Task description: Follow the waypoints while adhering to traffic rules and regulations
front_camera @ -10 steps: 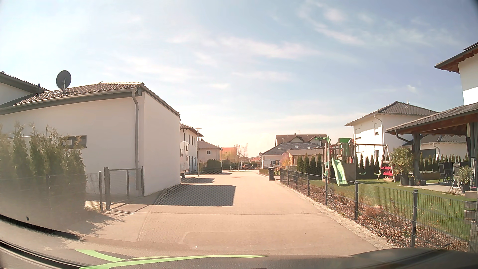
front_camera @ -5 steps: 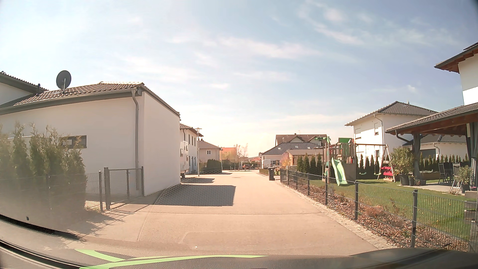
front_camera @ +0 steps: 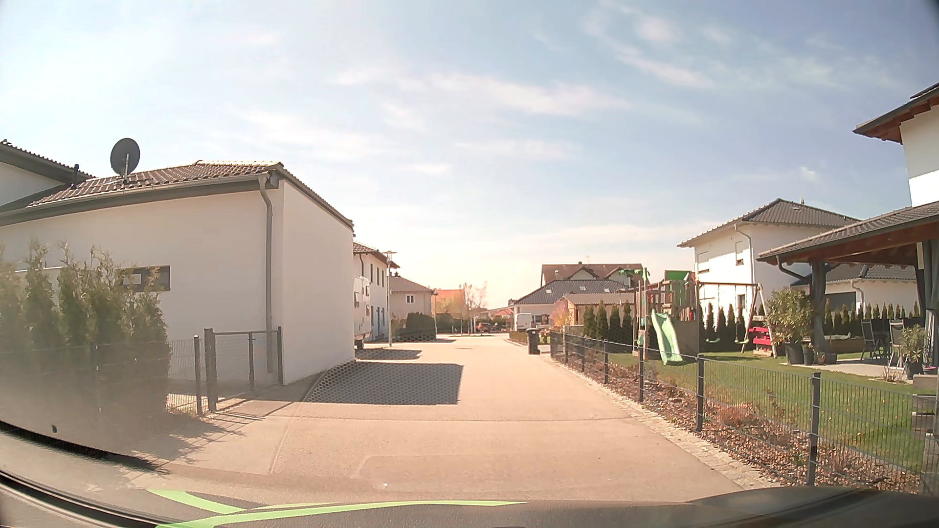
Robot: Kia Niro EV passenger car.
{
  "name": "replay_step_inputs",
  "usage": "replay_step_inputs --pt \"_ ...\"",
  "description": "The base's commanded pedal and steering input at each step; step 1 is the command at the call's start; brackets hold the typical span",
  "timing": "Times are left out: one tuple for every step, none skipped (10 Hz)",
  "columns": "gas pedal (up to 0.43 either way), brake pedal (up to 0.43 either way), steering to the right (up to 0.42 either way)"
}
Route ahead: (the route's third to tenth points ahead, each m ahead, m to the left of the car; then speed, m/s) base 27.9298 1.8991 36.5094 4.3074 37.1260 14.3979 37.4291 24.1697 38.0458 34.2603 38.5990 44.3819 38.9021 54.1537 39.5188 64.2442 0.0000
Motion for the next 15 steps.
replay_step_inputs --pt "0.000 0.348 0.000" --pt "0.000 0.341 0.000" --pt "0.000 0.341 0.000" --pt "0.000 0.341 0.000" --pt "0.000 0.341 0.000" --pt "0.000 0.341 0.000" --pt "0.000 0.348 0.000" --pt "0.000 0.348 0.000" --pt "0.000 0.348 0.000" --pt "0.000 0.354 0.000" --pt "0.000 0.354 0.000" --pt "0.000 0.354 0.000" --pt "0.000 0.354 0.000" --pt "0.000 0.348 0.000" --pt "0.000 0.354 0.000"
